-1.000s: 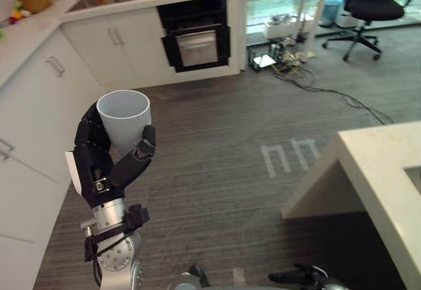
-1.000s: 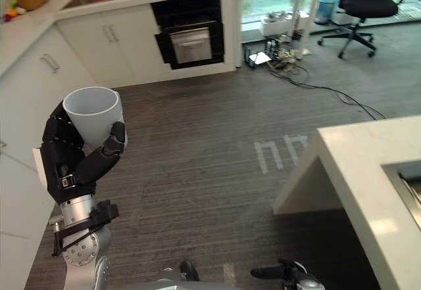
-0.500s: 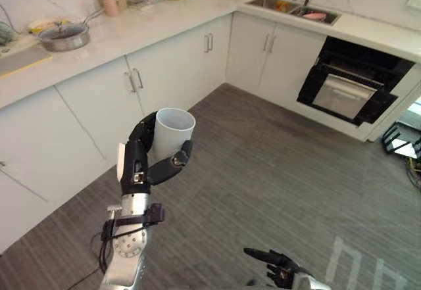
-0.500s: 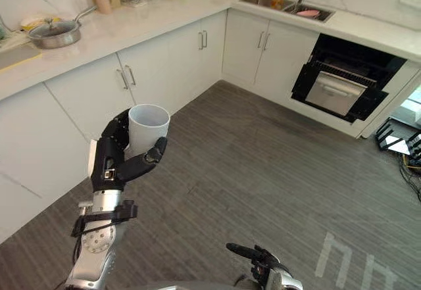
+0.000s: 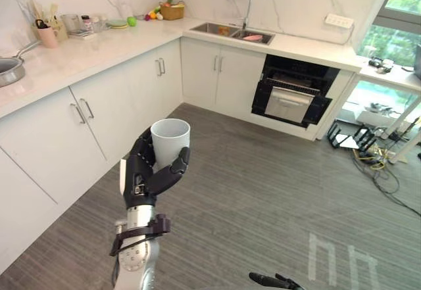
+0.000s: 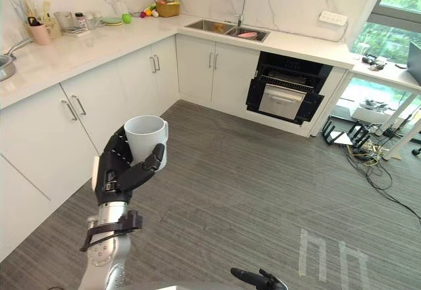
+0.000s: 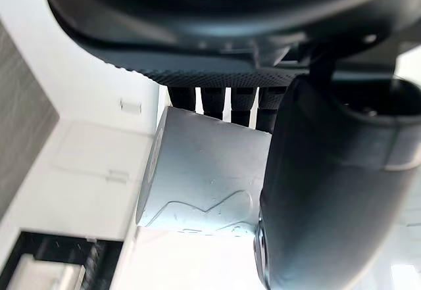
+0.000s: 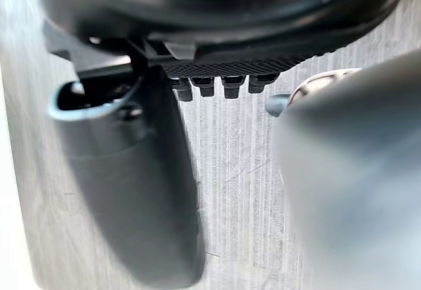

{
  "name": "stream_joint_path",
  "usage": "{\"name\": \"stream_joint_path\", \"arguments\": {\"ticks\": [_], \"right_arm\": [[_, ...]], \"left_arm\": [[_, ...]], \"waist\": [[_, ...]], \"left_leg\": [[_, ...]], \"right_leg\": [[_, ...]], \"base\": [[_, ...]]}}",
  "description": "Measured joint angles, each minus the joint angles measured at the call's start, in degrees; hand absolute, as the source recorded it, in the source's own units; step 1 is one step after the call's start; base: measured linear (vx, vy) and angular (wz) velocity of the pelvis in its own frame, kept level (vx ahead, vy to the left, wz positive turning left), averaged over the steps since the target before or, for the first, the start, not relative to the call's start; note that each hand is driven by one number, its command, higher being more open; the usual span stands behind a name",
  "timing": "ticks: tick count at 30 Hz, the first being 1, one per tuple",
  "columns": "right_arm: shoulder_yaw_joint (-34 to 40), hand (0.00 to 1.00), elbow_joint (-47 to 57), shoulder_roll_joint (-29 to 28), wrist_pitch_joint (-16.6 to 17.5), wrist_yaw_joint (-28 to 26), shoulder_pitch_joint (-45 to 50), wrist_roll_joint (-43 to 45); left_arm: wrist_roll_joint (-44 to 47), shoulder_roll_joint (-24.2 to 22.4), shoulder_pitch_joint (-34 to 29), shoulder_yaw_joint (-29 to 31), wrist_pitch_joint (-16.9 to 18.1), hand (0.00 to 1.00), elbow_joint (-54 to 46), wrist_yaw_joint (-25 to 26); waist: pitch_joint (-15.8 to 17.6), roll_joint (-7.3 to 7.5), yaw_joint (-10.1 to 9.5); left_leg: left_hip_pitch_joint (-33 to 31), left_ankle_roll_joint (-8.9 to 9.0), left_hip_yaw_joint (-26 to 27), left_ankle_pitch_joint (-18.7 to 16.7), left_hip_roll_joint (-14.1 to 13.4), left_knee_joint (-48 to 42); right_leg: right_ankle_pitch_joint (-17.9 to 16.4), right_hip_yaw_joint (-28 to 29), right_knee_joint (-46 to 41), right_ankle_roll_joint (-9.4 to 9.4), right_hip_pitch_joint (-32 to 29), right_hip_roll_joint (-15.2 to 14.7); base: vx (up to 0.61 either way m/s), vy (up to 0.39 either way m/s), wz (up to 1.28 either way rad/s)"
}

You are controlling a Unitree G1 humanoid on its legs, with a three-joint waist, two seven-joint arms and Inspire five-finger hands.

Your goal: Walk over to the sink, pick up the cup, carry it to the dishwasher, place the cup inside the dishwasher, then close the dishwasher door

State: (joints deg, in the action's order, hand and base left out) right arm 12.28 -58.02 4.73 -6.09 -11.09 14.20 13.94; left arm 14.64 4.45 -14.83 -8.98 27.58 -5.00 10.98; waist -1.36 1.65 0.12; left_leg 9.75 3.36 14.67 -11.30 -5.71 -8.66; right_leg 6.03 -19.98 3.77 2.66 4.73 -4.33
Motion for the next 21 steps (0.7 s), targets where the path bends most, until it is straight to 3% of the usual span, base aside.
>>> {"name": "stream_joint_path", "arguments": {"ticks": [2, 4, 7, 9, 11, 12, 13, 14, 15, 16, 17, 18, 20, 21], "right_arm": [[1.4, 1.0, -0.69, -0.34, 2.05, -1.55, 2.95, 2.44], [2.96, 1.0, -1.14, -1.52, 5.9, -2.24, 4.3, 7.23], [3.04, 1.0, -1.4, -1.49, 7.31, -1.47, 4.53, 7.24], [2.86, 1.0, -1.17, -1.08, 7.7, -1.06, 4.49, 7.29], [2.34, 1.0, -0.1, -0.29, 8.34, 0.05, 4.58, 7.43], [2.06, 1.0, 0.3, -0.45, 8.56, 0.4, 4.4, 7.44], [1.81, 1.0, 0.92, -0.49, 9.0, 0.98, 3.96, 7.45], [0.96, 1.0, 2.03, 0.03, 9.36, 1.15, 4.49, 7.45], [0.83, 1.0, 2.55, 0.42, 9.55, 1.1, 4.53, 7.44], [0.83, 1.0, 3.24, 1.06, 10.07, 1.08, 4.33, 7.38], [0.82, 1.0, 3.27, 1.24, 10.25, 1.08, 4.16, 7.36], [0.84, 1.0, 2.78, 1.33, 10.43, 1.09, 3.67, 7.35], [0.82, 1.0, 1.95, 1.63, 10.44, 1.24, 3.2, 7.24], [0.78, 1.0, 1.21, 1.91, 10.44, 1.32, 2.64, 7.04]], "left_arm": [[1.87, -1.54, 0.2, 0.2, 0.88, 0.0, 0.0, 0.09], [3.52, -2.2, 0.8, 0.2, 1.76, 0.0, 0.03, 0.21], [3.74, -1.68, 0.58, -0.37, 1.77, 0.0, 0.92, 0.36], [3.9, -2.26, 0.59, 0.38, 2.27, 0.0, 0.87, 0.77], [4.66, -2.81, 0.57, 1.72, 2.72, 0.0, 0.82, 2.27], [4.68, -2.96, 0.68, 2.03, 2.7, 0.0, 0.35, 2.59], [4.63, -3.17, 1.18, 2.15, 2.77, 0.0, -0.22, 2.6], [4.61, -3.94, 0.8, 1.65, 2.76, 0.0, -0.83, 2.61], [4.55, -4.26, 0.64, 1.53, 2.77, 0.0, -1.46, 2.58], [4.44, -5.35, 0.66, 0.97, 3.1, 0.0, -2.73, 2.59], [4.41, -5.33, 0.69, 0.74, 3.24, 0.0, -3.16, 2.58], [3.86, -4.42, 1.0, 0.65, 3.35, 0.0, -3.49, 2.51], [3.36, -2.78, 1.06, 0.66, 3.33, 0.0, -3.59, 2.89], [3.32, -2.63, 1.1, 0.77, 3.32, 0.0, -3.64, 3.29]], "waist": [[0.07, -0.13, 0.94], [0.58, -0.46, 1.23], [0.84, -0.95, 1.58], [1.45, -1.58, 1.51], [2.37, -2.57, 1.53], [3.29, -2.82, 1.57], [5.15, -2.26, 2.33], [5.75, -2.49, 2.45], [6.5, -1.96, 2.39], [7.88, -2.91, 2.37], [8.42, -3.06, 2.33], [9.53, -2.89, 2.41], [9.6, -2.76, 2.41], [9.65, -2.79, 2.34]], "left_leg": [[0.3, 0.0, 0.14, 0.0, -0.61, -0.38], [0.29, -0.35, 0.45, -2.29, -2.44, -0.2], [0.99, 0.87, -0.43, -1.16, -2.95, 0.25], [0.29, 0.29, -0.14, -3.43, -3.65, -1.99], [-0.18, 0.6, 0.91, -7.54, -4.99, -7.39], [-0.9, 3.26, 1.08, -7.52, -5.55, -11.27], [-6.81, 1.91, 2.11, -7.03, -7.25, -25.79], [-14.1, -1.25, 1.94, -1.31, -8.86, -39.07], [-16.71, -1.58, 1.8, 0.24, -9.86, -44.16], [-20.69, -0.97, 1.58, -0.96, -10.97, -48.65], [-21.87, -0.89, 1.7, -2.7, -10.83, -47.65], [-22.81, -0.72, 1.99, -4.82, -9.53, -41.21], [-22.85, -0.64, 1.32, -4.03, -6.5, -25.31], [-23.24, -0.74, -2.27, -1.03, -4.15, -15.27]], "right_leg": [[-2.15, 3.22, -2.87, -0.08, -1.03, 0.39], [-6.13, 5.27, -8.28, 0.04, -3.14, 1.49], [-7.2, 5.63, -9.96, -1.16, -3.0, 2.13], [-10.38, 6.25, -14.27, -1.07, -4.99, 2.43], [-16.01, 8.22, -23.15, -1.77, -7.93, 2.71], [-17.43, 8.6, -24.36, -2.36, -7.83, 2.53], [-19.91, 8.32, -27.67, -2.77, -8.09, 1.18], [-21.06, 8.4, -28.92, -2.66, -8.42, -0.07], [-21.26, 8.39, -28.79, -2.77, -7.85, -0.45], [-21.81, 8.35, -28.64, -2.88, -7.19, -0.96], [-22.03, 8.33, -28.31, -2.71, -6.49, -1.43], [-22.17, 8.31, -27.17, -2.48, -4.7, -2.32], [-22.68, 8.53, -25.44, -1.59, -2.97, -3.73], [-23.38, 9.09, -24.7, -0.39, -1.75, -4.58]], "base": [[0.01, -0.047, -0.13], [-0.04, -0.09, 0.0], [-0.02, -0.103, 0.17], [0.0, -0.089, -0.07], [0.07, -0.084, -0.24], [0.09, -0.029, -0.04], [0.06, -0.057, 0.16], [0.06, -0.056, 0.2], [0.14, -0.033, 0.14], [0.15, 0.043, 0.08], [0.21, 0.086, 0.09], [0.22, 0.087, 0.01], [0.27, 0.11, -0.05], [0.43, 0.243, -0.3]]}}
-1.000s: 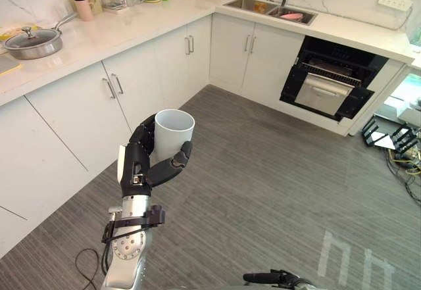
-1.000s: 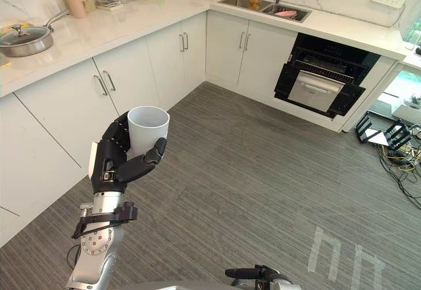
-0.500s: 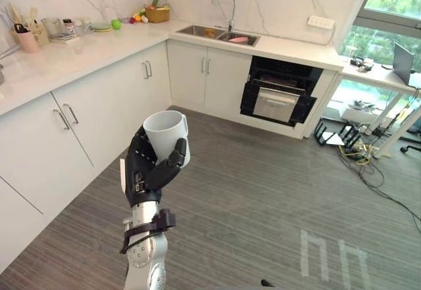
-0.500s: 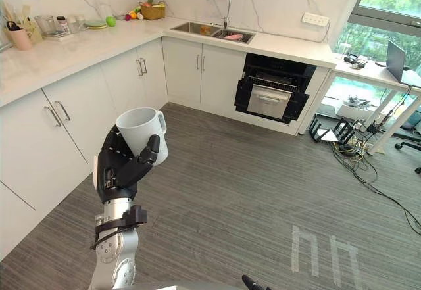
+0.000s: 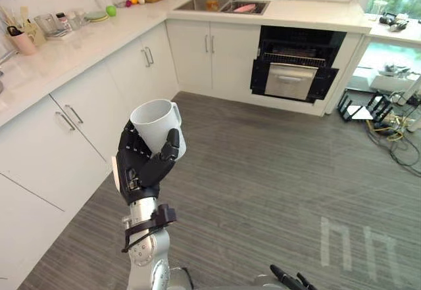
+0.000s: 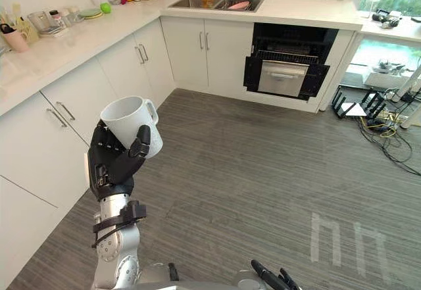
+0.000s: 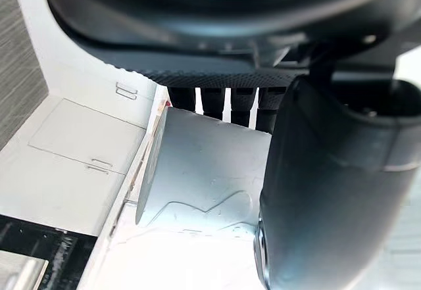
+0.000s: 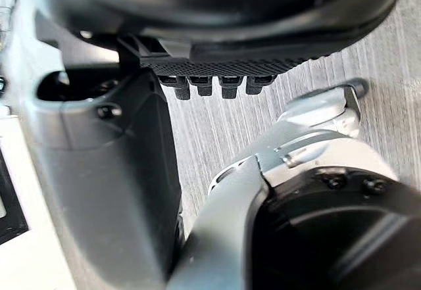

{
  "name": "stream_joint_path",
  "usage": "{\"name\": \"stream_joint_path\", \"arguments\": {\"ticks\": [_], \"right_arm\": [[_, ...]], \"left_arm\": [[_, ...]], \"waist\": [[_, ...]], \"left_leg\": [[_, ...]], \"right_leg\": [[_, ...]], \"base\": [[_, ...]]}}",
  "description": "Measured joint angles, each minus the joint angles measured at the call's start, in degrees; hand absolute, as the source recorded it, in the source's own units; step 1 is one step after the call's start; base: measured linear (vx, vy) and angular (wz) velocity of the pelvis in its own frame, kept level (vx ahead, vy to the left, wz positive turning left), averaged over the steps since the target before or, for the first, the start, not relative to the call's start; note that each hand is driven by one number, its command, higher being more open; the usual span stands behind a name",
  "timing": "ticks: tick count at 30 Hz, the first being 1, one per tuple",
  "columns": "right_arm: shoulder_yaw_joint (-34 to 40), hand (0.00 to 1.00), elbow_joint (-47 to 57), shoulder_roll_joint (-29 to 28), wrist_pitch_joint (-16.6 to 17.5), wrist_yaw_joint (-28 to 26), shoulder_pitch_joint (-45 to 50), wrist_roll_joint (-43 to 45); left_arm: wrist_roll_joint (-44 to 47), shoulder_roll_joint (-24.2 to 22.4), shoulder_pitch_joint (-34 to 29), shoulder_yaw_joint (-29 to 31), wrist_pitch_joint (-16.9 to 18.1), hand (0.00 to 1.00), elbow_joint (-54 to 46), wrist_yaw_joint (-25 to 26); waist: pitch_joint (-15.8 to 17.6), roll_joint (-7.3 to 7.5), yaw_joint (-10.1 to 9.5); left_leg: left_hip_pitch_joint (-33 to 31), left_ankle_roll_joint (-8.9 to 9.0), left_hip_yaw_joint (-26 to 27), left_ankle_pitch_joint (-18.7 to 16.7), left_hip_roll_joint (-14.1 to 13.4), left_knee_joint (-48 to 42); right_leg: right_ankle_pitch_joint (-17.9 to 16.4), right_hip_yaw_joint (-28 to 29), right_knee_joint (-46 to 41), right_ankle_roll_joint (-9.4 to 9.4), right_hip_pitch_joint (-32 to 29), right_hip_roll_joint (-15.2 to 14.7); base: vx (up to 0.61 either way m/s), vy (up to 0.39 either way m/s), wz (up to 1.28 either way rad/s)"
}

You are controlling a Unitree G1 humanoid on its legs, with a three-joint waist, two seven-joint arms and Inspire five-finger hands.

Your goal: Walk over to the sink, pick up the cup, carry it to the dishwasher, place the cup inside the dishwasher, then close the dishwasher door

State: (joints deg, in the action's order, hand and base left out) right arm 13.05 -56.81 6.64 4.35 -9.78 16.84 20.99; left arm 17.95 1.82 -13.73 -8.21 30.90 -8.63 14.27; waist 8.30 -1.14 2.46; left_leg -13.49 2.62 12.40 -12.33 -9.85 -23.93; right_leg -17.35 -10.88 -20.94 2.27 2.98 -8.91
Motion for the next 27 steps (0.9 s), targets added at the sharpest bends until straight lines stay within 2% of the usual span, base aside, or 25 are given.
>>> {"name": "stream_joint_path", "arguments": {"ticks": [1, 3, 4, 5, 7, 8, 9, 10, 11, 12, 13, 14, 15, 16, 17, 18, 19, 20, 21, 22, 24, 25, 26, 27], "right_arm": [[0.0, 1.0, -1.3, 0.21, -0.15, 0.53, -1.11, -0.76], [0.0, 1.0, -1.84, 0.04, -0.34, 1.35, -1.53, -1.56], [0.06, 1.0, -2.66, -0.68, -0.77, 2.68, -2.46, -2.18], [0.09, 1.0, -2.88, -1.11, -0.9, 3.48, -2.54, -2.15], [0.23, 1.0, -3.27, -1.61, -0.96, 4.71, -2.52, -2.11], [0.72, 1.0, -3.47, -2.23, -0.82, 5.13, -2.53, -2.02], [1.5, 1.0, -3.44, -2.67, -0.55, 5.26, -2.53, -1.92], [2.98, 1.0, -3.24, -3.28, 0.51, 5.25, -2.54, -1.68], [3.7, 1.0, -2.57, -3.77, 1.47, 5.02, -2.59, -0.71], [3.91, 1.0, -2.41, -3.82, 2.08, 4.96, -2.59, -0.69], [3.87, 1.0, -1.71, -4.12, 3.33, 4.97, -2.58, -0.88], [3.08, 1.0, -0.38, -4.62, 3.98, 5.18, -2.31, -1.2], [2.73, 1.0, 0.29, -4.81, 4.41, 5.24, -2.2, -1.3], [1.96, 1.0, 1.56, -4.93, 5.28, 5.53, -1.84, -1.98], [1.16, 1.0, 3.3, -5.09, 6.06, 5.7, -1.22, -2.09], [0.89, 1.0, 4.08, -5.09, 6.24, 6.09, -1.0, -2.1], [-0.04, 1.0, 4.73, -5.38, 6.77, 8.06, -0.44, -2.12], [-1.5, 1.0, 5.53, -5.67, 7.18, 10.11, 1.17, -2.09], [-1.77, 1.0, 5.88, -5.15, 7.5, 10.95, 1.77, -1.78], [-2.79, 1.0, 6.19, -3.39, 7.85, 13.45, 1.74, -2.31], [-5.08, 1.0, 6.29, -2.76, 7.63, 16.8, 1.98, -3.38], [-6.64, 1.0, 6.05, -2.25, 7.45, 19.11, 2.73, -3.39], [-7.51, 1.0, 6.34, -1.99, 7.46, 20.24, 3.53, -3.39], [-9.71, 1.0, 7.66, -1.75, 7.44, 22.1, 5.42, -3.41]], "left_arm": [[-0.04, -0.23, -0.19, 0.18, -0.08, 0.0, 0.34, 1.04], [-0.91, -0.85, -0.14, 0.9, 0.36, 0.0, 1.8, 1.77], [-2.11, -0.85, 0.36, 2.2, 0.83, 0.0, 3.95, 1.42], [-2.11, -0.75, 0.65, 2.25, 0.77, 0.0, 5.34, 1.12], [-2.09, -0.2, 0.97, 1.95, -0.02, 0.0, 7.89, 0.33], [-2.08, 0.66, 1.51, 1.24, -0.82, 0.0, 8.59, -0.32], [-2.09, 1.26, 1.91, 0.64, -1.15, 0.0, 8.66, -0.55], [-2.12, 2.61, 2.81, -0.75, -1.33, 0.0, 8.67, -1.02], [-2.12, 4.03, 3.68, -1.92, -1.44, 0.0, 8.65, -1.24], [-2.13, 4.29, 3.74, -2.41, -1.49, 0.0, 8.63, -1.28], [-2.49, 5.18, 3.81, -3.06, -1.55, 0.0, 8.59, -0.7], [-3.98, 5.63, 4.04, -3.34, -1.62, 0.0, 8.59, 0.48], [-4.56, 5.68, 4.35, -3.52, -1.62, 0.0, 8.53, 0.93], [-4.66, 5.45, 5.49, -4.26, -1.73, 0.0, 8.26, 1.06], [-4.64, 4.71, 6.42, -4.8, -2.02, 0.0, 7.6, 0.85], [-4.6, 4.3, 6.68, -4.8, -2.46, 0.0, 6.94, 0.82], [-4.55, 3.45, 7.2, -4.9, -3.15, 0.0, 6.11, 0.71], [-4.47, 2.82, 7.4, -5.61, -3.99, 0.0, 5.15, 0.53], [-4.48, 2.23, 7.31, -5.63, -4.3, 0.0, 5.07, 0.32], [-4.34, 0.84, 6.66, -5.7, -5.35, 0.0, 4.28, 0.13], [-3.98, 1.03, 6.73, -6.28, -6.02, 0.0, 3.95, -1.36], [-3.37, 1.15, 6.2, -7.33, -6.09, 0.0, 3.98, -2.6], [-3.39, 1.13, 5.96, -7.88, -6.04, 0.0, 3.96, -3.25], [-3.39, 1.1, 5.81, -9.49, -5.76, 0.0, 3.51, -4.37]], "waist": [[0.16, 0.27, -0.71], [0.12, 0.14, -1.51], [0.01, 0.35, -1.29], [-0.09, 0.52, -1.06], [-0.49, 1.15, -0.66], [-0.9, 1.83, -0.35], [-0.95, 1.92, -0.21], [-0.95, 1.97, -0.23], [-0.6, 2.46, -0.15], [-0.52, 2.17, -0.07], [-0.42, 1.78, 0.55], [-0.57, 1.74, 2.15], [-0.6, 1.73, 3.1], [-0.64, 1.65, 3.98], [-0.7, 1.44, 4.36], [-0.67, 1.41, 4.77], [-0.69, 1.45, 5.39], [-0.84, 1.7, 5.48], [-0.81, 0.8, 5.76], [-0.8, -1.45, 5.27], [-0.55, -1.03, 4.74], [-0.52, -0.98, 4.54], [-0.51, -1.0, 4.49], [-0.34, -1.04, 4.11]], "left_leg": [[-0.02, 0.63, -4.11, 5.62, 2.3, 4.65], [0.23, 1.3, -6.24, 9.65, 4.23, 3.77], [-1.26, -0.01, -5.44, 4.7, 5.37, -2.87], [-2.15, -0.79, -5.12, 1.94, 5.78, -6.57], [-2.21, -2.45, -4.66, -2.36, 7.38, -11.21], [-0.91, -3.24, -4.39, -3.88, 8.96, -11.2], [0.06, -3.53, -4.27, -4.53, 9.6, -10.66], [3.1, -3.77, -3.93, -5.95, 10.5, -8.31], [7.73, -4.33, -3.29, -7.11, 11.53, -4.89], [10.37, -5.1, -2.92, -7.73, 11.77, -2.89], [15.33, -5.32, -2.33, -8.18, 11.61, 0.58], [19.54, -5.17, -2.69, -8.26, 11.16, 3.98], [21.42, -4.74, -3.21, -8.04, 11.01, 5.56], [24.63, -4.28, -3.78, -7.77, 10.85, 8.77], [27.24, -4.03, -4.12, -7.64, 10.52, 11.6], [28.34, -3.98, -4.39, -7.65, 10.23, 12.44], [30.05, -3.19, -4.88, -8.1, 9.62, 12.69], [31.62, -0.93, -4.91, -9.51, 9.31, 11.29], [32.33, 0.15, -5.07, -10.45, 8.42, 9.99], [31.0, 0.39, -4.53, -9.99, 6.53, 5.87], [30.26, -0.75, -3.78, -10.67, 5.95, 5.55], [30.25, -0.75, -3.74, -10.55, 5.5, 5.28], [29.96, -0.68, -3.8, -9.45, 4.89, 4.59], [27.81, -0.83, -3.92, -5.68, 3.78, -3.36]], "right_leg": [[-0.85, 1.59, 0.55, 1.39, 1.08, -1.13], [-1.92, 3.87, 1.71, 3.26, 2.23, -2.02], [-2.88, 5.24, 2.67, 4.98, 3.74, -3.36], [-2.46, 6.19, 3.18, 6.11, 4.99, -3.94], [-2.38, 6.89, 2.3, 6.21, 6.77, -5.76], [-1.78, 7.05, -1.61, 6.45, 6.09, -7.3], [-1.01, 7.25, -5.17, 6.26, 5.02, -7.9], [2.24, 7.54, -14.82, 4.9, 1.22, -9.05], [9.43, 7.71, -26.07, 0.27, -3.85, -10.74], [12.26, 9.05, -31.68, -0.83, -6.42, -10.9], [10.18, 11.89, -40.99, -0.56, -11.44, -7.67], [6.78, 11.43, -44.76, -0.74, -14.85, -3.43], [5.32, 10.14, -44.67, -0.55, -16.56, -1.66], [2.98, 6.41, -42.21, -0.75, -20.54, 0.42], [1.76, 2.46, -36.24, -1.4, -24.12, 1.67], [1.64, 0.84, -32.06, -1.75, -25.56, 2.4], [2.45, -0.95, -22.5, -2.11, -27.15, 4.26], [11.6, -1.52, -10.51, -6.12, -26.6, 5.97], [12.86, -2.12, -10.81, -7.76, -25.58, 6.36], [11.9, -2.18, -10.92, -9.06, -24.7, 8.03], [9.1, -1.55, -10.57, -8.63, -22.09, 7.85], [7.48, -1.94, -10.32, -8.76, -19.32, 7.82], [6.5, -2.4, -10.39, -8.64, -17.7, 7.85], [3.05, -3.27, -10.16, -7.58, -14.47, 8.0]], "base": [[0.38, 0.219, -0.42], [0.43, 0.289, -0.5], [0.56, 0.349, -0.31], [0.5, 0.283, -0.09], [0.57, 0.295, 0.11], [0.6, 0.29, 0.19], [0.46, 0.189, 0.16], [0.44, 0.17, -0.04], [0.43, 0.169, -0.19], [0.41, 0.147, -0.42], [0.41, 0.099, -0.29], [0.43, 0.069, -0.11], [0.48, 0.021, 0.26], [0.55, 0.003, 0.33], [0.57, -0.001, 0.33], [0.61, -0.022, 0.36], [0.65, -0.069, 0.44], [0.67, -0.087, 0.46], [0.83, -0.097, 0.13], [0.67, -0.083, -0.09], [0.61, -0.134, -0.03], [0.45, -0.14, 0.16], [0.38, -0.119, 0.29], [0.33, -0.093, 0.35]]}}
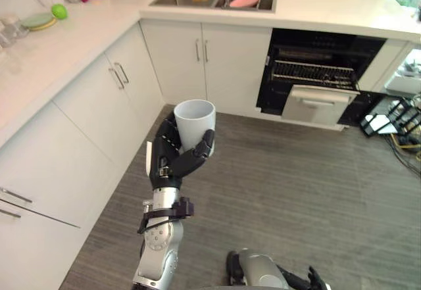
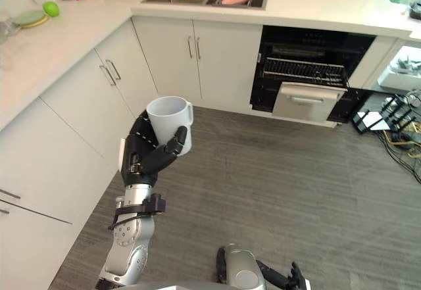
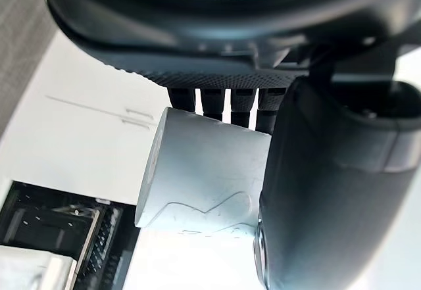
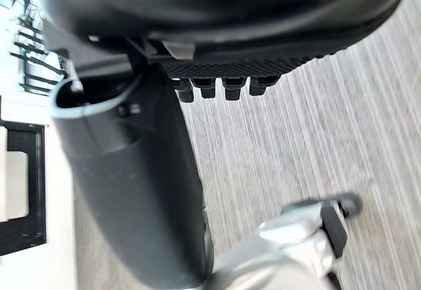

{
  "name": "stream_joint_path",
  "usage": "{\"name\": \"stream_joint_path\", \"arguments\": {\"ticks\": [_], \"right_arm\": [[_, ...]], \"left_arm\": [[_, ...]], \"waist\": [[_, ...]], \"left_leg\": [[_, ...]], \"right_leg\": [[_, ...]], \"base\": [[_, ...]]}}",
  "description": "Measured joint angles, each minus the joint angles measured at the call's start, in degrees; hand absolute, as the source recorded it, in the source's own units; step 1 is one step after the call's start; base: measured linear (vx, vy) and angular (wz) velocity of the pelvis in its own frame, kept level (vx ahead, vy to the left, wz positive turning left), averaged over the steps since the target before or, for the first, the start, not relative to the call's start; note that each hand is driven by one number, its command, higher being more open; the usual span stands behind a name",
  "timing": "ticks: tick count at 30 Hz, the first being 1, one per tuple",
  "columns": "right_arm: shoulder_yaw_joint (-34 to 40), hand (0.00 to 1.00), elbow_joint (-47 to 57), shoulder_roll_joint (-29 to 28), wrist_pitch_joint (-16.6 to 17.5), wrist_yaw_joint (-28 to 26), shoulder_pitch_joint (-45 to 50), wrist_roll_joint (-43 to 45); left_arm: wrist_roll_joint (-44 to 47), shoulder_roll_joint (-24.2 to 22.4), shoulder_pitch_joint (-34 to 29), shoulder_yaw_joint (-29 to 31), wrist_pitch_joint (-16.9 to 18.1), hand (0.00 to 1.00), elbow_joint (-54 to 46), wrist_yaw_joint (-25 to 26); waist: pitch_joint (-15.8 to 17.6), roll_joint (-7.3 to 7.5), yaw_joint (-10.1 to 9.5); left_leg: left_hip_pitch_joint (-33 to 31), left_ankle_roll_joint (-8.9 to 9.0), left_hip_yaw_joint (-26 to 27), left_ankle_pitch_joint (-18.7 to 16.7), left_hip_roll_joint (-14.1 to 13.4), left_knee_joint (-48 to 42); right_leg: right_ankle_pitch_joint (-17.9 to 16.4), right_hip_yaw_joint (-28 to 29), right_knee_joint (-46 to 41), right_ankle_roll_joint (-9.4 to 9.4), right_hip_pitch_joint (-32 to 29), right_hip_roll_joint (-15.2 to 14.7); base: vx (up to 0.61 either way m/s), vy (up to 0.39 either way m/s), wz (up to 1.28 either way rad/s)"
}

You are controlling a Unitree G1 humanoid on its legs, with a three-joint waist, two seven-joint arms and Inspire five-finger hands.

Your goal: Walk over to the sink, pick up the cup, carry it to the dishwasher, place the cup inside the dishwasher, then close the dishwasher door

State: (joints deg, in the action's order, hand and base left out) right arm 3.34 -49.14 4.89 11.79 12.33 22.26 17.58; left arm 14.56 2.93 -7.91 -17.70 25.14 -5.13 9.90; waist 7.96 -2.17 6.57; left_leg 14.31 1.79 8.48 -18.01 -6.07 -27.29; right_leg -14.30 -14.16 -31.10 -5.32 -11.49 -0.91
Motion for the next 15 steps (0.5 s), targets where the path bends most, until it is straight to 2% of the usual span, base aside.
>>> {"name": "stream_joint_path", "arguments": {"ticks": [1, 2, 3, 4, 5, 6, 8, 9, 10, 11, 12, 13, 14, 15], "right_arm": [[-0.47, 1.0, 2.01, 0.27, -0.52, 1.43, 0.9, 0.17], [-0.99, 1.0, 3.02, 0.65, -1.01, 1.95, 1.3, 0.1], [-1.73, 1.0, 4.51, 1.35, -2.16, 2.82, 1.9, 0.26], [-2.37, 1.0, 5.27, 2.07, -3.44, 3.48, 2.24, 0.37], [-2.55, 1.0, 5.27, 2.42, -4.14, 3.7, 2.19, 0.5], [-2.52, 1.0, 5.25, 2.59, -5.44, 3.73, 1.47, 1.58], [-2.09, 1.0, 4.76, 2.74, -6.26, 3.34, -1.19, 3.45], [-1.64, 1.0, 3.48, 2.85, -6.26, 2.83, -3.52, 3.72], [-1.24, 1.0, 0.3, 2.74, -6.1, 2.36, -8.06, 3.98], [-0.98, 1.0, -1.07, 2.66, -6.08, 2.18, -9.76, 4.17], [-0.75, 1.0, -2.14, 2.44, -6.07, 1.86, -11.6, 4.33], [0.17, 1.0, -3.26, 0.63, -6.03, 1.65, -13.34, 4.82], [0.85, 1.0, -4.36, -1.01, -6.09, 1.66, -14.34, 5.34], [0.88, 1.0, -4.85, -1.61, -6.13, 1.75, -14.54, 5.41]], "left_arm": [[-0.01, -0.24, -0.31, -1.15, 0.41, 0.0, -0.28, -1.01], [-0.03, -0.52, -0.73, -1.65, 0.41, 0.0, -0.6, -1.78], [-0.01, -0.9, -2.33, -2.49, 0.59, 0.0, -1.67, -3.41], [0.01, -1.21, -3.7, -3.09, 1.42, 0.0, -2.3, -4.73], [0.01, -1.21, -3.92, -3.09, 1.86, 0.0, -2.38, -5.54], [0.04, -1.01, -3.99, -2.77, 2.49, 0.0, -3.35, -6.84], [1.16, -0.1, -3.96, -2.21, 4.49, 0.0, -4.78, -8.0], [1.38, 0.3, -3.98, -1.86, 5.38, 0.0, -4.9, -8.31], [1.36, 0.65, -3.98, -1.6, 5.99, 0.0, -4.53, -8.38], [1.24, 0.78, -4.04, -1.65, 6.39, 0.0, -3.67, -8.18], [1.17, 0.9, -4.17, -1.9, 6.44, 0.0, -2.36, -7.61], [1.09, 1.63, -3.97, -2.57, 6.39, 0.0, 0.05, -7.19], [1.06, 2.01, -3.86, -3.03, 6.26, 0.0, 2.12, -7.18], [1.03, 2.33, -3.89, -3.13, 6.19, 0.0, 2.92, -7.2]], "waist": [[0.57, -0.46, -0.62], [0.72, -0.58, -0.89], [0.96, -0.56, -1.53], [0.86, -0.77, -2.67], [0.79, -0.72, -3.2], [0.5, -0.48, -4.52], [0.33, -0.32, -6.08], [0.12, -0.1, -6.48], [-0.21, 0.1, -7.44], [-0.44, 0.39, -7.86], [-0.93, 0.27, -8.5], [-2.03, 1.33, -8.0], [-2.46, 2.37, -6.91], [-2.68, 2.71, -6.79]], "left_leg": [[-5.03, 1.48, -0.34, 2.77, -2.14, -14.13], [-8.93, 2.11, -0.64, 7.41, -3.45, -22.54], [-16.51, 2.74, -0.91, 9.82, -6.1, -35.98], [-22.04, 1.78, 0.29, 9.07, -7.94, -42.09], [-24.27, 1.29, 0.82, 8.17, -8.53, -42.04], [-27.73, 0.21, 2.22, 5.91, -9.55, -37.82], [-28.7, -0.61, 2.94, 4.38, -8.73, -20.77], [-28.07, -0.42, 1.25, 4.57, -6.96, -10.09], [-26.56, 1.19, -5.33, 8.54, -3.56, 5.29], [-25.94, 1.5, -7.74, 11.26, -2.13, 8.08], [-24.5, 2.42, -10.59, 15.67, -0.18, 10.73], [-23.63, 2.82, -10.08, 15.75, 1.68, 10.22], [-23.67, 1.3, -9.65, 14.12, 2.8, 8.54], [-23.53, 0.97, -9.39, 13.14, 3.09, 7.56]], "right_leg": [[-2.48, -0.6, 0.01, 0.73, 2.9, 0.31], [-3.42, -0.86, 0.29, 0.49, 4.31, 0.34], [-4.33, -1.3, 1.4, 0.8, 7.11, 0.41], [-4.66, -1.35, 3.53, 1.17, 10.07, 0.5], [-4.61, -1.33, 5.08, 1.31, 11.67, 0.55], [-4.31, -0.87, 7.6, 1.73, 13.9, 0.66], [-2.8, 1.48, 10.85, 2.93, 16.13, 0.51], [-2.45, 3.06, 11.92, 3.35, 16.89, 0.06], [-2.35, 7.01, 12.76, 4.19, 17.34, -0.67], [-2.39, 8.69, 13.08, 4.7, 17.38, -1.27], [-2.46, 11.42, 13.18, 5.71, 17.4, -1.77], [-2.93, 13.78, 13.27, 6.89, 17.49, -3.58], [-2.3, 15.13, 13.21, 7.93, 17.75, -4.85], [-1.86, 15.52, 13.03, 8.62, 18.14, -5.25]], "base": [[0.29, -0.078, 0.38], [0.24, -0.043, 0.32], [0.23, -0.014, 0.22], [0.24, -0.002, 0.14], [0.29, 0.018, -0.04], [0.33, 0.045, -0.2], [0.37, 0.087, -0.5], [0.49, 0.199, -1.05], [0.5, 0.237, -1.13], [0.43, 0.241, -1.31], [0.35, 0.237, -0.93], [0.41, 0.279, -0.69], [0.38, 0.276, -0.31], [0.41, 0.284, -0.16]]}}
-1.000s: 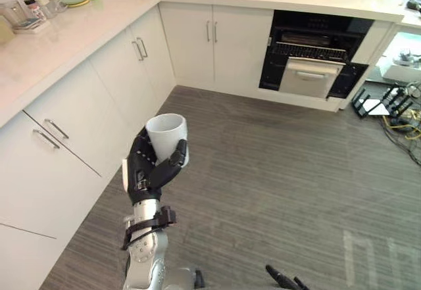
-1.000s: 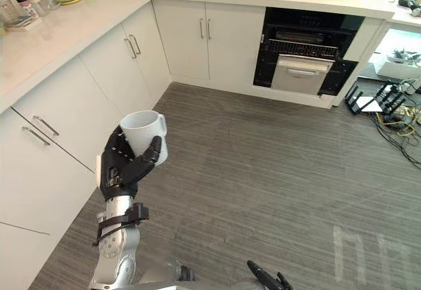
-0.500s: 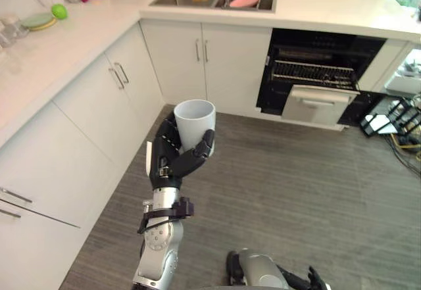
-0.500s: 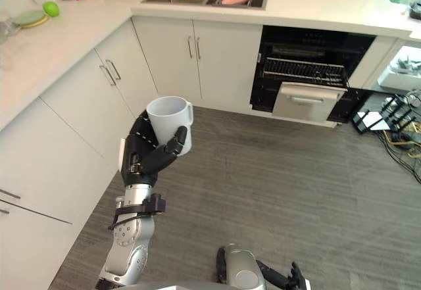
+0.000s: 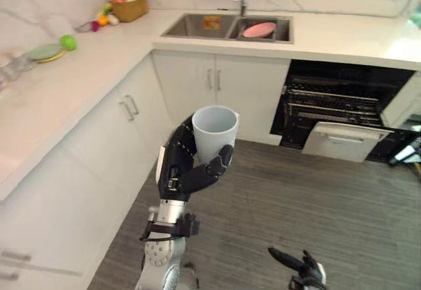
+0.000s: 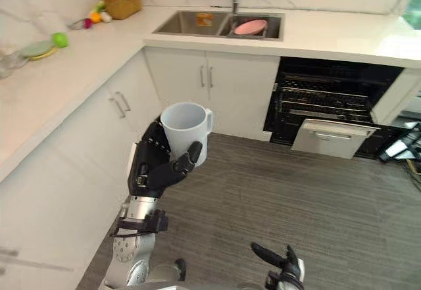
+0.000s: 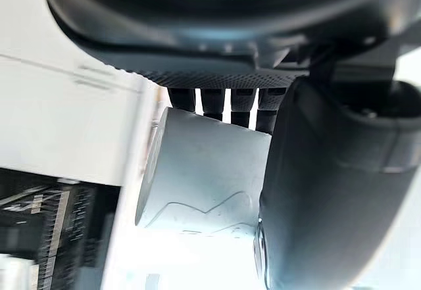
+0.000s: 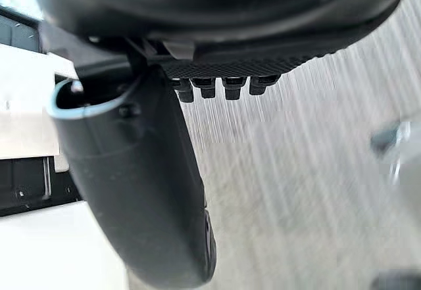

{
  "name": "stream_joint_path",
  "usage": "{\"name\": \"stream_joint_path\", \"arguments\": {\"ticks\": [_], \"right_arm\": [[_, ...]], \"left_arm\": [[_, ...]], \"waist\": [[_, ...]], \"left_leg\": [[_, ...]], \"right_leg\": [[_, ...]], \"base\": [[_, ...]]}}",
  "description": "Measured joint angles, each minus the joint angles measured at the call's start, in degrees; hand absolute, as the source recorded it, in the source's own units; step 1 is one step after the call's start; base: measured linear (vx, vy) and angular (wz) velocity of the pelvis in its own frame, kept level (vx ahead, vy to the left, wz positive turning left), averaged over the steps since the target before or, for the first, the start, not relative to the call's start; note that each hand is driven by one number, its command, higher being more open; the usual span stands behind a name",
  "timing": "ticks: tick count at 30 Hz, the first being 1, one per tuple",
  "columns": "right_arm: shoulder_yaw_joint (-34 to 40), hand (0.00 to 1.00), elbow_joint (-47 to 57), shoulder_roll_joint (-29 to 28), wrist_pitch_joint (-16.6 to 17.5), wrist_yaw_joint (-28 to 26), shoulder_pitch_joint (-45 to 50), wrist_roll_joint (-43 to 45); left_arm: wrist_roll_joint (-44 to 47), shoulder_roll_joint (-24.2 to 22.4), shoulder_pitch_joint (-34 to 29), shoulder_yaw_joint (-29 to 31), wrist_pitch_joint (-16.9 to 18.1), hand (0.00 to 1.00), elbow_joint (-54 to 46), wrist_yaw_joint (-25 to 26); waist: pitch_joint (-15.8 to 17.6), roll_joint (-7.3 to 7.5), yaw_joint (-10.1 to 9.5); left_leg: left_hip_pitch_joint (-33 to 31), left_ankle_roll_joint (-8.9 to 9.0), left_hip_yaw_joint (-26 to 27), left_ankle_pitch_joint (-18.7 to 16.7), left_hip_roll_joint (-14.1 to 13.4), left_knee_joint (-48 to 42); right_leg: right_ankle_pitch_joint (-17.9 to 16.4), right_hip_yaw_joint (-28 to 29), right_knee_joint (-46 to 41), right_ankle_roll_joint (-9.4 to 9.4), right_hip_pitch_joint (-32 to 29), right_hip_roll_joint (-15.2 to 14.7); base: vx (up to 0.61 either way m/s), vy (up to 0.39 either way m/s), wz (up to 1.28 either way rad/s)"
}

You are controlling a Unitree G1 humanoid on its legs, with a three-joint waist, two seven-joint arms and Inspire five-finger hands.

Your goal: Walk over to the sink, pick up the cup, carry it to the dishwasher, place the cup inside the dishwasher, then close the dishwasher door

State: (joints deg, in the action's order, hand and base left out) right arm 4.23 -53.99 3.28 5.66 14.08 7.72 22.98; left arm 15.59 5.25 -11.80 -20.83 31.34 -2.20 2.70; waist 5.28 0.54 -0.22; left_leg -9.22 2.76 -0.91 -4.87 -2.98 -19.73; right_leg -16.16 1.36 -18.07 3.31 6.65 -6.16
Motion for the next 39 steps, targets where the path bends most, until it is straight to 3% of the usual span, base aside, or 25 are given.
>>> {"name": "stream_joint_path", "arguments": {"ticks": [3, 4, 5, 6, 8, 10, 12, 14, 15, 16, 19, 21, 22, 23, 24, 25, 27, 28, 30, 32, 34, 36, 37, 38, 39], "right_arm": [[3.03, 1.0, -2.19, -1.19, 0.29, 1.34, 0.06, 1.31], [5.15, 1.0, -2.33, -1.23, 1.12, 2.12, 0.28, 3.18], [6.86, 1.0, -2.17, -1.35, 2.24, 2.61, 0.25, 4.79], [6.91, 1.0, -2.09, -1.07, 2.68, 2.93, 0.7, 4.88], [6.38, 1.0, 1.04, -1.48, 3.53, 4.01, 2.41, 4.37], [4.82, 1.0, 12.62, -3.04, 3.58, 9.07, 3.3, 3.12], [3.58, 1.0, 23.54, -3.11, 3.62, 13.7, 3.98, 0.17], [2.19, 1.0, 33.82, -3.1, 3.98, 17.9, 4.71, -3.23], [1.53, 1.0, 40.06, -2.16, 4.98, 19.41, 5.12, -5.28], [1.72, 1.0, 42.14, -0.38, 5.76, 19.4, 2.74, -6.55], [1.91, 1.0, 44.98, 0.46, 6.05, 19.66, -1.01, -8.27], [2.07, 1.0, 46.16, 0.47, 7.05, 19.49, -1.45, -9.17], [2.66, 1.0, 46.66, 0.86, 7.03, 18.63, -2.1, -9.19], [3.13, 1.0, 47.43, 1.27, 7.0, 17.85, -1.9, -9.2], [3.24, 1.0, 48.58, 1.66, 6.97, 16.74, -1.57, -9.22], [2.81, 1.0, 48.92, 3.39, 7.01, 14.5, -2.23, -9.89], [1.55, 1.0, 48.98, 3.52, 7.02, 12.04, -2.79, -10.52], [-0.15, 1.0, 49.1, 3.39, 7.09, 10.24, -2.82, -11.43], [-1.4, 1.0, 48.34, 3.52, 8.16, 8.0, -2.11, -12.37], [0.49, 1.0, 42.94, 3.52, 16.21, 1.24, -0.55, -13.55], [3.31, 1.0, 41.88, 3.62, 21.02, -3.13, 1.06, -13.4], [5.85, 1.0, 43.7, 5.27, 23.22, -4.64, 1.06, -12.8], [6.64, 1.0, 46.36, 7.28, 23.21, -5.19, 0.97, -12.31], [6.64, 1.0, 47.74, 8.16, 23.22, -5.33, 0.73, -11.87], [6.63, 1.0, 50.55, 8.62, 22.85, -5.91, 0.51, -11.15]], "left_arm": [[0.1, 2.4, 0.3, -0.93, -1.22, 0.0, 0.3, -1.8], [0.13, 3.06, 0.79, -0.9, -1.46, 0.0, -0.05, -3.0], [0.13, 3.44, 0.87, -1.05, -1.75, 0.0, -0.12, -3.68], [-0.04, 3.55, 0.52, -1.29, -2.14, 0.0, -0.18, -3.83], [-1.89, 4.7, 0.46, -1.65, -2.2, 0.0, -0.84, -3.82], [-2.29, 6.17, 1.05, -2.06, -2.41, 0.0, -3.66, -3.68], [-2.58, 6.79, 2.0, -2.5, -2.39, 0.0, -4.19, -4.65], [-4.27, 7.08, 1.88, -2.06, -2.11, 0.0, -4.49, -5.24], [-5.11, 6.67, 2.17, -1.97, -1.03, 0.0, -4.02, -5.43], [-6.35, 5.61, 2.33, -2.17, -0.93, 0.0, -3.79, -5.23], [-8.91, 5.71, 2.97, -2.17, 1.12, 0.0, -3.62, -5.26], [-10.22, 6.97, 3.16, -2.05, 3.23, 0.0, -3.53, -4.49], [-11.13, 6.78, 3.49, -1.98, 4.14, 0.0, -3.15, -3.39], [-11.14, 6.35, 3.3, -2.04, 4.53, 0.0, -3.09, -2.62], [-11.12, 6.1, 2.82, -1.9, 5.25, 0.0, -3.13, -1.83], [-11.12, 4.24, 1.84, -1.55, 5.61, 0.0, -2.3, -0.99], [-11.14, 2.85, 0.8, -0.84, 5.7, 0.0, -2.3, -0.61], [-11.1, 2.3, 0.64, -0.18, 5.71, 0.0, -2.25, -0.38], [-11.16, 1.59, 0.38, 0.85, 5.71, 0.0, -2.18, -0.11], [-12.65, -0.12, 0.35, 3.1, 6.35, 0.0, -2.13, 1.6], [-12.58, -0.09, -0.31, 5.4, 7.1, 0.0, -2.06, 2.24], [-11.88, 0.32, -0.64, 7.85, 7.5, 0.0, -1.71, 1.97], [-10.59, 0.31, -0.82, 8.73, 7.86, 0.0, -1.29, 1.16], [-9.98, 0.44, -0.87, 9.05, 8.02, 0.0, -1.27, 0.9], [-9.69, 0.83, -0.8, 9.38, 8.04, 0.0, -1.32, 0.75]], "waist": [[0.0, 0.3, 0.07], [0.35, 0.88, -0.17], [0.62, 1.27, -0.57], [0.53, 0.88, -0.38], [0.76, 0.08, 1.09], [1.57, -0.3, 3.76], [2.09, -0.93, 4.67], [1.47, 0.3, 4.61], [1.92, 1.06, 4.68], [1.82, -1.18, 4.42], [2.32, -1.63, 4.17], [2.8, -2.14, 3.75], [3.69, -3.86, 2.85], [3.82, -4.2, 2.86], [3.8, -4.02, 2.72], [4.44, -6.62, 2.3], [4.3, -7.26, 1.56], [4.41, -6.7, 0.58], [4.38, -6.29, 0.02], [4.2, -6.29, 0.0], [4.43, -5.94, 0.36], [4.43, -5.93, 0.59], [4.36, -6.01, 0.26], [4.3, -5.88, 0.14], [3.56, -4.41, 0.16]], "left_leg": [[3.88, -1.21, 1.46, -5.73, 0.97, -3.62], [7.12, -1.53, 3.79, -8.63, 1.26, -2.58], [10.9, -2.6, 6.63, -10.28, 1.96, -1.43], [13.12, -3.04, 7.86, -10.87, 1.74, -0.51], [17.92, -3.1, 11.02, -12.01, 0.39, 1.94], [21.81, -2.54, 14.09, -11.83, -1.28, 5.87], [24.59, -2.42, 15.6, -11.73, -2.28, 7.97], [27.56, -1.98, 15.47, -12.48, -0.95, 7.93], [28.89, -1.57, 14.44, -15.46, 0.2, 5.69], [28.23, -1.97, 13.3, -17.19, -0.75, 4.26], [27.55, -2.57, 12.44, -17.58, -2.2, 2.56], [26.35, -4.38, 14.41, -18.14, -3.91, -4.09], [21.54, -8.09, 15.91, -17.3, -7.58, -17.08], [17.37, -12.47, 15.88, -14.48, -9.6, -27.94], [13.47, -13.92, 15.79, -8.25, -10.56, -37.62], [8.68, -10.83, 13.5, -4.56, -13.68, -46.88], [2.43, -8.26, 14.01, -7.59, -13.53, -47.42], [-0.39, -6.05, 15.35, -10.36, -12.11, -39.66], [-0.75, -4.47, 15.51, -11.6, -9.95, -25.8], [0.27, -0.89, 12.6, -8.35, -7.15, -0.12], [1.21, 1.8, 9.77, -1.75, -5.88, 8.44], [2.46, 2.38, 9.01, 3.36, -5.62, 11.09], [4.31, 1.22, 9.26, 7.5, -5.06, 11.87], [4.98, 0.82, 9.77, 8.14, -4.65, 11.57], [5.34, -0.47, 10.69, 6.63, -2.9, 9.89]], "right_leg": [[0.77, -2.74, -11.4, 0.49, -1.69, -2.24], [2.59, -5.36, -23.16, -2.27, -6.43, -4.69], [8.41, -6.77, -33.9, -6.1, -10.91, -7.64], [11.71, -6.41, -37.14, -5.31, -12.19, -8.14], [8.12, -7.12, -43.46, -3.53, -16.34, -7.18], [1.71, -15.84, -38.18, -2.45, -21.92, -5.6], [1.37, -22.74, -25.71, -2.96, -23.45, -3.31], [9.5, -26.07, -8.22, -4.88, -21.69, -0.72], [16.93, -26.67, -3.98, -12.7, -20.26, -0.66], [16.21, -25.96, -4.14, -12.67, -19.99, 1.04], [14.1, -25.34, -4.69, -11.9, -19.61, 3.07], [11.0, -26.55, -5.31, -10.07, -18.46, 3.81], [7.45, -26.8, -11.79, -10.83, -17.83, 3.08], [3.42, -26.18, -18.14, -10.32, -16.42, 1.94], [-0.66, -25.26, -16.26, -7.75, -13.13, 1.36], [-0.78, -24.82, -13.86, -7.29, -10.65, 4.33], [0.03, -23.82, -8.69, -6.73, -8.32, 5.56], [2.85, -22.31, -3.14, -7.06, -6.01, 5.96], [6.03, -19.95, 1.29, -7.21, -4.2, 6.14], [7.17, -18.24, 4.29, -6.95, -3.0, 5.95], [7.13, -16.81, 6.24, -5.87, -1.31, 5.63], [6.28, -15.38, 7.31, -4.23, 0.58, 5.39], [5.2, -14.08, 6.96, -2.45, 1.68, 4.8], [4.65, -13.49, 6.62, -1.57, 2.14, 4.1], [3.65, -12.79, 6.12, 0.15, 2.27, 1.9]], "base": [[0.29, 0.214, -0.34], [0.25, 0.229, -0.82], [0.21, 0.194, -0.95], [0.23, 0.179, -1.08], [0.2, 0.114, -0.83], [0.25, 0.05, -0.7], [0.36, 0.025, -0.71], [0.43, -0.029, -0.68], [0.49, -0.039, -0.58], [0.4, -0.025, -0.51], [0.14, -0.063, -0.27], [0.09, -0.094, -0.07], [0.21, -0.054, 0.0], [0.38, -0.034, 0.09], [0.37, -0.008, 0.1], [0.38, -0.015, -0.17], [0.28, -0.015, -0.38], [0.29, -0.054, -0.53], [0.29, -0.043, -0.58], [0.31, 0.016, -0.43], [0.34, 0.068, -0.31], [0.38, 0.151, -0.39], [0.38, 0.205, -0.45], [0.45, 0.285, -0.38], [0.37, 0.24, -0.24]]}}
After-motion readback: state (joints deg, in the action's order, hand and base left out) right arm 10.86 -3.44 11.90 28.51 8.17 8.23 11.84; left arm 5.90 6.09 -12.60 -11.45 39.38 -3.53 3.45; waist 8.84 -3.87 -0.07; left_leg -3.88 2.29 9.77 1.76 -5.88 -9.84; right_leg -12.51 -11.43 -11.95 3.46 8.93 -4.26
